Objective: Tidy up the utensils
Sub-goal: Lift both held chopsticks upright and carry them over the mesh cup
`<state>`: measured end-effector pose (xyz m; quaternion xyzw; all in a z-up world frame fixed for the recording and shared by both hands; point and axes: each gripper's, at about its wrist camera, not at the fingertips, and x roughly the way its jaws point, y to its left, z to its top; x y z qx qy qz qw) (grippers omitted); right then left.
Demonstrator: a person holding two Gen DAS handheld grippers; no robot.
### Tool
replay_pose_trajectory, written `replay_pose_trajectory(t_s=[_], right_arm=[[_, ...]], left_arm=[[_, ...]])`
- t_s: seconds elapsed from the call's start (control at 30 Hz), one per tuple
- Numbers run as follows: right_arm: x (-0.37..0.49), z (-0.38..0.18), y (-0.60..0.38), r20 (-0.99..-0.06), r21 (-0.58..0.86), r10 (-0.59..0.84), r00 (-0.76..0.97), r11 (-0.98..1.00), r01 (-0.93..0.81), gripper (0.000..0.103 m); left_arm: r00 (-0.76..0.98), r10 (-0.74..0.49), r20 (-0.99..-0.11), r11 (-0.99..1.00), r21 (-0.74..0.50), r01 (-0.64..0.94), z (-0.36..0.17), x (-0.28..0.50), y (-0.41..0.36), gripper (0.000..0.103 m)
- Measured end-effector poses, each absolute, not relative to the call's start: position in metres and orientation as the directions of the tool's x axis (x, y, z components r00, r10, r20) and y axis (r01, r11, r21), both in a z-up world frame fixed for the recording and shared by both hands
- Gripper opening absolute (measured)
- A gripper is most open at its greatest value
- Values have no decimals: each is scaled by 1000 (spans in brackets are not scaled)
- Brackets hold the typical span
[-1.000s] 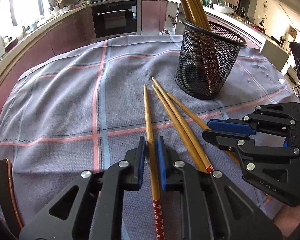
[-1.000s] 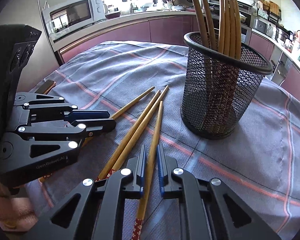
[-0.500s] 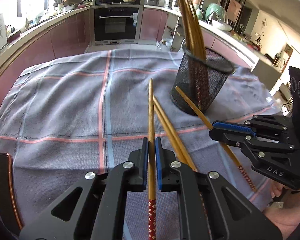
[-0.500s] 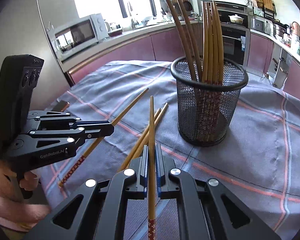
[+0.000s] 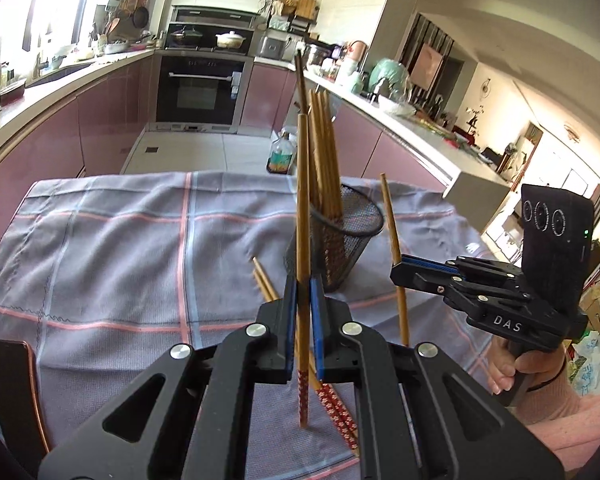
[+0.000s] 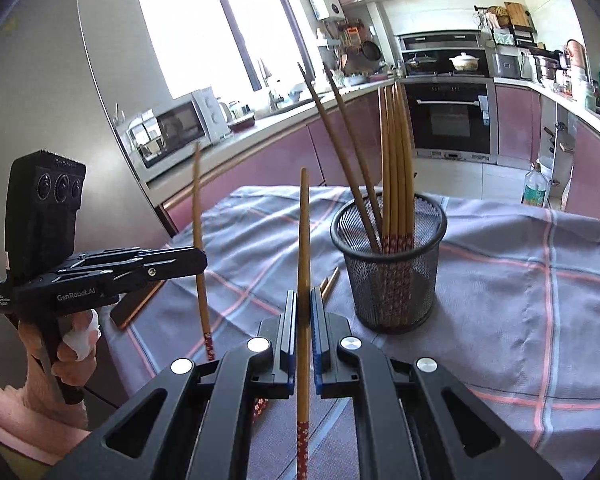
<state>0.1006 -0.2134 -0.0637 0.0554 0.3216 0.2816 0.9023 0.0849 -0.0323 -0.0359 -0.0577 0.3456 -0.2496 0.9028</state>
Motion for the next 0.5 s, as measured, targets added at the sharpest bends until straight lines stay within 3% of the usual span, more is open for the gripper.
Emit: replay_pose_trajectory(t_s=[0.5], right_arm=[[101,-21,-235,-434,268,541,720,841,-470,5]], left_arm=[[680,-548,-487,837,-318,446,16,85,-32,7]])
